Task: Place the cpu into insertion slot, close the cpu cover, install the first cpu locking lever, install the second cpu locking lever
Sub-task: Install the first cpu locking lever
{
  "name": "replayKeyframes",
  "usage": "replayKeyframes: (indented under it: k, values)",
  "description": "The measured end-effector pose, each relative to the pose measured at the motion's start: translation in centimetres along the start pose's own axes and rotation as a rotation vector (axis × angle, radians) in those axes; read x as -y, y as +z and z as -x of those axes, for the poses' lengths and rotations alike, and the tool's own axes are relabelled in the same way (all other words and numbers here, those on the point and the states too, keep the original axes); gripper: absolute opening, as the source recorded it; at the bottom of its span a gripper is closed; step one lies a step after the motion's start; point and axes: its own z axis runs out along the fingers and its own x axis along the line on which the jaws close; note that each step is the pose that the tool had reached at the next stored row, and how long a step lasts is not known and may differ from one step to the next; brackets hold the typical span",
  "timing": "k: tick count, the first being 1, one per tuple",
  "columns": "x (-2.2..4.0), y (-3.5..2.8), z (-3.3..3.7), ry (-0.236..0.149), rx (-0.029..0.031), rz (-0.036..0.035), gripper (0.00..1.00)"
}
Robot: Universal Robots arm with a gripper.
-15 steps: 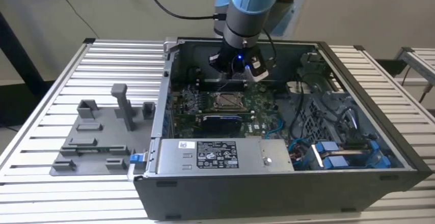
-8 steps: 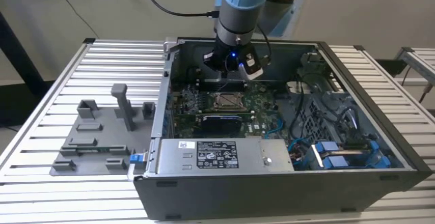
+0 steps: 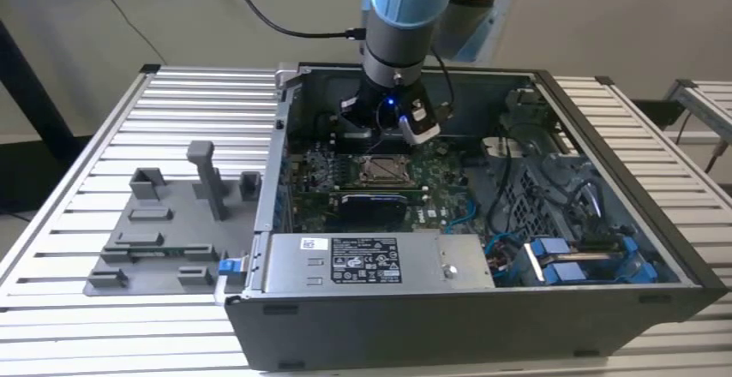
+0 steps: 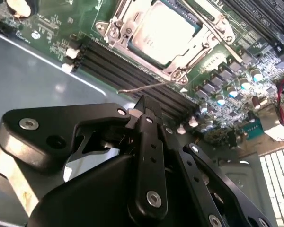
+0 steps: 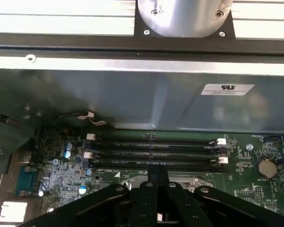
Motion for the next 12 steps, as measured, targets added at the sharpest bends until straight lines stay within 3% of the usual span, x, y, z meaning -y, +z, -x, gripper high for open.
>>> replayKeyframes:
  k: [5, 12]
  values:
    - [0.33, 0.81, -0.82, -0.002, 0.0042, -0.0036, 0.11]
    - [0.69, 1.98, -1.18, -0.008, 0.0196, -0.0037, 0.11]
